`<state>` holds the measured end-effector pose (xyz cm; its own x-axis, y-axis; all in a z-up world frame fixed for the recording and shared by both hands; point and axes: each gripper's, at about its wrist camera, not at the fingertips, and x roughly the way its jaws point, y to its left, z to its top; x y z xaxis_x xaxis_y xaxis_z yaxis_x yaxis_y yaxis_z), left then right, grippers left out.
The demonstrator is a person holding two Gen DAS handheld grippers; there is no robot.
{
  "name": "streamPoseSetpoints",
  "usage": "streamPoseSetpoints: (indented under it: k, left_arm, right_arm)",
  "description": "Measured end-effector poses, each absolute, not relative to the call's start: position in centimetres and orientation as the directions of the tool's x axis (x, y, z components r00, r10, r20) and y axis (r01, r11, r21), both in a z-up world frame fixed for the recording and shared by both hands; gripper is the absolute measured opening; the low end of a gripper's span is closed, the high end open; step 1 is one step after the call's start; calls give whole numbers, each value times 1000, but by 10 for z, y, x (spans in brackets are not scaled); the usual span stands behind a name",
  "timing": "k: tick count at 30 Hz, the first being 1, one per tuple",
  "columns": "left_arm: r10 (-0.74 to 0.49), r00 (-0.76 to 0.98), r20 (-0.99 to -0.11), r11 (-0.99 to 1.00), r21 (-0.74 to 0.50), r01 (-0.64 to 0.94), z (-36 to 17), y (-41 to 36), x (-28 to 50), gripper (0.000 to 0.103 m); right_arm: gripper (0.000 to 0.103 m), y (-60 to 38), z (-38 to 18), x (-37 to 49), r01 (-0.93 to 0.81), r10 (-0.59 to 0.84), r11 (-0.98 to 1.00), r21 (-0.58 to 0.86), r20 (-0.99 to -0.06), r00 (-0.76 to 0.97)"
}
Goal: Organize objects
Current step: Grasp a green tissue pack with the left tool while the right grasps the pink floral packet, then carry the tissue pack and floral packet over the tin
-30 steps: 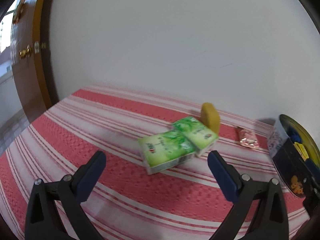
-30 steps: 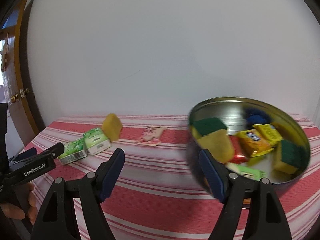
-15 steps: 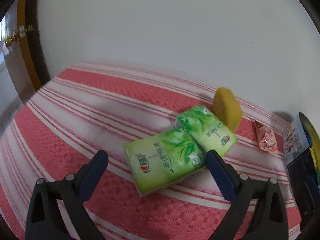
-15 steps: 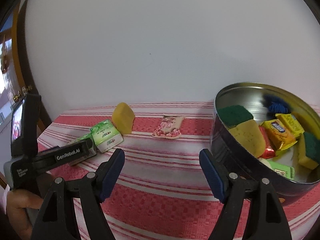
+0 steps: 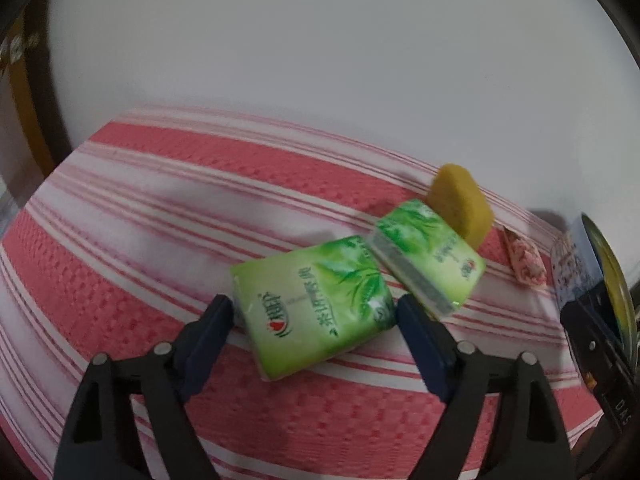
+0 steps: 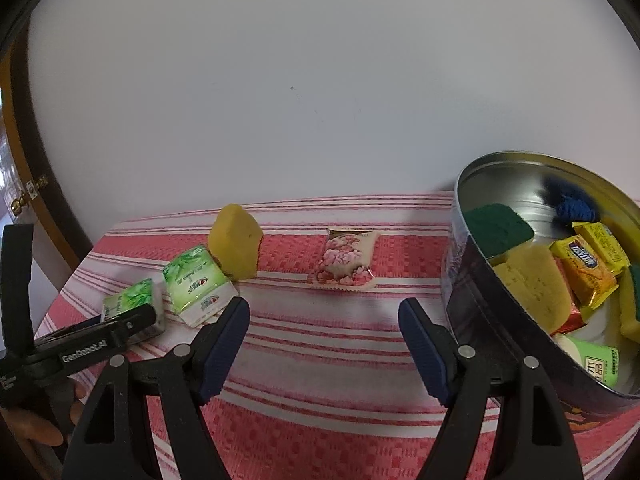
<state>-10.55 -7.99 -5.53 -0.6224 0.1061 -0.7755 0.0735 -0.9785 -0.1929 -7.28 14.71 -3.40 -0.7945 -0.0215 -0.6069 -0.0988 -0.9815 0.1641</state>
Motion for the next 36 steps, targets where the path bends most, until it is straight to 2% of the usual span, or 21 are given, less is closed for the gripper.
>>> streamPoseSetpoints:
  k: [4, 13, 14, 15, 16, 23, 25, 27, 28, 31, 34, 36]
  left_arm:
    - [59, -619, -783, -977, -173, 126, -59, -78, -107, 103]
    - [42, -630, -775, -975, -169, 143, -58, -70, -108, 103]
    - [45, -633, -773, -975, -173, 141, -58, -71, -108, 98]
    - [41, -636, -771, -977, -164, 137, -57, -70, -107, 84]
    - [40, -638, -769, -979, -157, 128, -56, -71, -106, 78]
    - [68, -635, -770, -984, -155, 83, -52, -70, -103, 78]
    - [86, -639, -765, -980, -180, 84, -50, -73, -102, 78]
    - [109, -649, -753, -974, -212, 83, -51, -80, -103, 78]
    - [112, -655, -748, -973, -217, 83, -50, -80, -102, 78]
    - [97, -690, -718, -977, -203, 73, -45, -77, -96, 78]
    - [73, -738, -670, -980, -184, 70, -35, -72, -90, 78]
    - [64, -769, -636, -981, -180, 67, -31, -78, -89, 78]
  right_arm:
    - [79, 145, -34, -81, -97, -15, -984, 152, -606, -796]
    - [79, 146, -40, -123, -182, 57, -976, 122, -662, -748]
    - [79, 145, -41, -128, -190, 67, -975, 113, -669, -741]
    - [79, 145, -42, -131, -197, 73, -974, 111, -671, -738]
    - [79, 145, -42, -135, -206, 80, -972, 110, -674, -734]
    - [79, 146, -60, -164, -249, 101, -966, 75, -776, -623]
    - [78, 145, -58, -165, -230, 94, -971, 70, -771, -629]
    - [65, 144, -56, -164, -211, 89, -976, 61, -769, -634]
    - [54, 142, -55, -164, -202, 89, -978, 55, -766, -637]
    - [54, 146, -53, -156, -144, -9, -980, 138, -749, -662]
    - [54, 152, -42, -139, -54, -136, -966, 254, -672, -728]
    - [54, 150, -32, -125, -8, -159, -966, 258, -618, -770]
